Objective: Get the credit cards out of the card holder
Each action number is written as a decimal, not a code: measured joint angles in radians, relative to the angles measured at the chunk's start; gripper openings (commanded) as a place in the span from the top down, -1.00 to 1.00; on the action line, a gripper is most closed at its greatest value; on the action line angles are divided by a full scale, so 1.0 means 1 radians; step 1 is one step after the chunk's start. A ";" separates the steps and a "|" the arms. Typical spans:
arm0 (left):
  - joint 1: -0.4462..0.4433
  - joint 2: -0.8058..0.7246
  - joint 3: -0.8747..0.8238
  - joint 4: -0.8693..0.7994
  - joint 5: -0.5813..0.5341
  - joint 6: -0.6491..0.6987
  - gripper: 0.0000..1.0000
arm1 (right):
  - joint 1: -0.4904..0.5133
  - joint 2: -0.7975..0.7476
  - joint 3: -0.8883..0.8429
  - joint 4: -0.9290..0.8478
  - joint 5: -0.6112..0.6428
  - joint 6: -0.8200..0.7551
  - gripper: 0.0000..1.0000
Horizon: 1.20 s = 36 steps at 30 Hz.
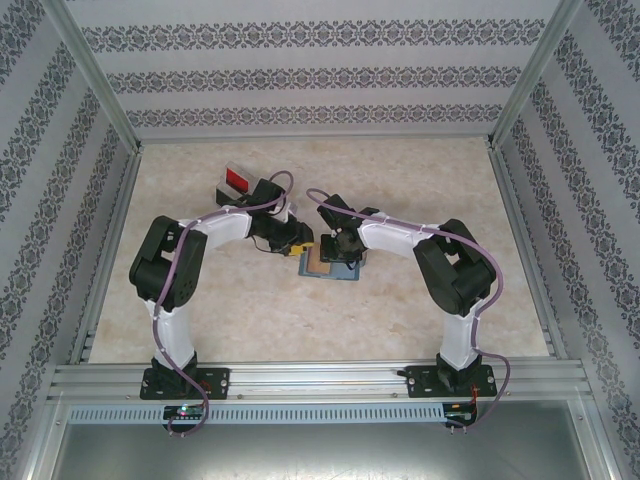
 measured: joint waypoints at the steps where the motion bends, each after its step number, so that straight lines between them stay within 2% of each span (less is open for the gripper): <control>1: -0.003 0.006 0.003 -0.001 0.002 0.001 0.29 | 0.000 0.000 0.000 0.000 0.000 0.000 0.38; 19: -0.021 0.072 0.050 -0.063 -0.014 0.043 0.26 | 0.000 0.000 -0.003 0.005 0.000 -0.003 0.45; 36: -0.043 0.114 0.138 -0.179 -0.040 0.190 0.36 | -0.027 -0.015 -0.043 0.060 -0.065 -0.002 0.47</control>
